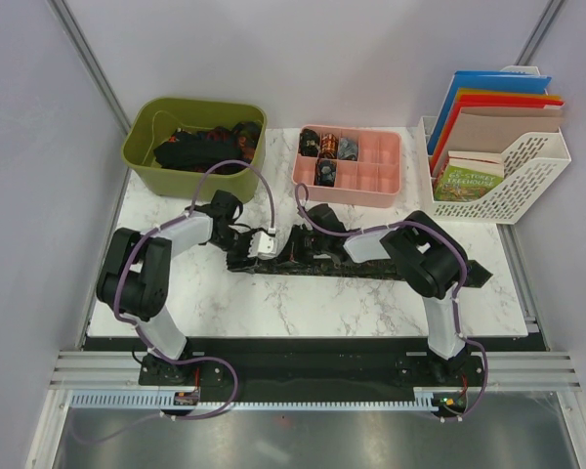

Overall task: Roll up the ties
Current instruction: Roll the tie at the center of the board.

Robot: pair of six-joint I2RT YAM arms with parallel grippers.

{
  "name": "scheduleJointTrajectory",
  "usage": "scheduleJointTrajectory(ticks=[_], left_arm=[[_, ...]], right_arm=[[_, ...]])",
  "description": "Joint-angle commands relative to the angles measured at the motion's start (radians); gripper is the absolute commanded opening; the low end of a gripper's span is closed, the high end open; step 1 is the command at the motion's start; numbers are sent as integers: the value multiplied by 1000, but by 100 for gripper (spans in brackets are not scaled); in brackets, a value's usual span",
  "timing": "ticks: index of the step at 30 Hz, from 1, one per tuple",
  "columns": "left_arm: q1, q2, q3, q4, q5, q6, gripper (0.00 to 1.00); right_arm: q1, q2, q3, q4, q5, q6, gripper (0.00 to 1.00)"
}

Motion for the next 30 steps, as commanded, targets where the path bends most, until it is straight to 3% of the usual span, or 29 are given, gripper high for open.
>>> scheduleJointTrajectory(ticks=[1,9,18,21,30], left_arm=[[54,-58,39,-27,20,-11,64],[71,-64,25,-38,51,-4,64],[68,-118,22,-43,126,-30,47],[55,-109,36,-44,140,-59,46],[58,-74,19,-70,37,-55,48]], right_arm=[[-1,34,24,-66,46,-58,1],[-1,46,36,-87,58,-73,0],[-1,46,39,-102,75,-79,0],[3,49,41,-101,74,-78,0],[3,36,58,-105,67,-81,0]])
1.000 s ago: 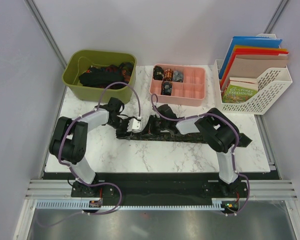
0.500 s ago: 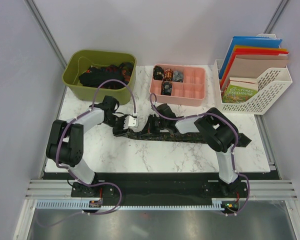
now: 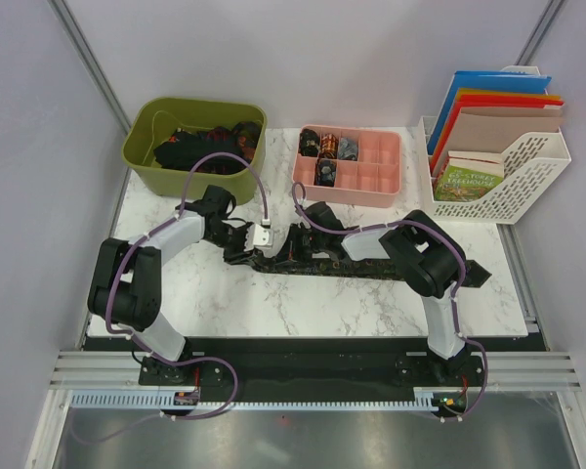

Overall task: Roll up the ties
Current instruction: Roll the tie at the center of the board.

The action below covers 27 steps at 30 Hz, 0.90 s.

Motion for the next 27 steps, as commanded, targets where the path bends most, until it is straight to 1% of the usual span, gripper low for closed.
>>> scheduleJointTrajectory(ticks=[1,2,3,6,9,10,12,16,20,21,24,27], left_arm=[[24,3,4,-39,-22,-2,50],[39,-3,2,-49,-15,0,52],[47,-8,2,-54,-10,1,59],[59,-41,7,-55,19,-23,66],[58,-66,23,-55,67,-68,68],[55,-69,25,-56,88,-71,71],[49,-68,28,-45,94,-92,73],[30,-41,31,-16,102,-122,73],[-5,-29,33,27,90,-184,66],[-13,-22,33,56,62,-198,63],[-33,3,31,82,35,-253,61],[-53,32,10,134,-53,-299,59]], right_arm=[[1,26,22,-67,62,-37,0],[1,28,30,-68,62,-38,0],[1,31,30,-71,62,-38,0],[1,28,29,-73,62,-41,0],[1,21,19,-64,59,-41,2],[3,18,16,-60,57,-40,2],[3,14,13,-51,52,-38,3],[3,12,18,-47,52,-37,5],[3,12,18,-48,51,-37,6],[3,12,19,-50,51,-37,7],[3,11,18,-48,51,-37,7],[3,11,19,-47,52,-35,7]])
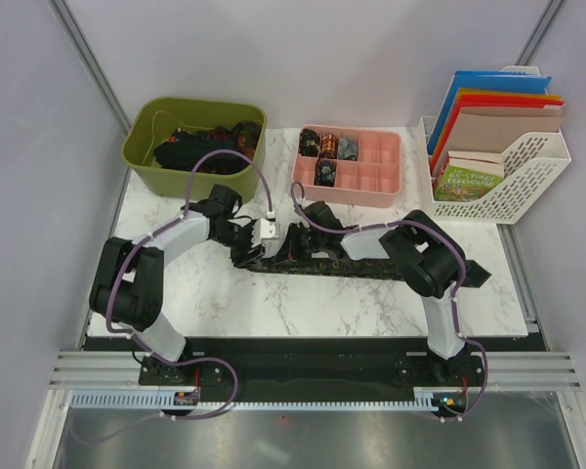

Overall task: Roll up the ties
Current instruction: Roll the tie at the center of the board.

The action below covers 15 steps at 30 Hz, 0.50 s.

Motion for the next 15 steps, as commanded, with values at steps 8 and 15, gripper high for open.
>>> scheduleJointTrajectory(ticks=[8,15], left_arm=[[-59,93,-39,200,-328,-169,51],[-29,-1,-17,83,-217,-135,65]], right_arm=[[1,9,4,-25,44,-25,6],[2,9,1,-30,48,-30,6]])
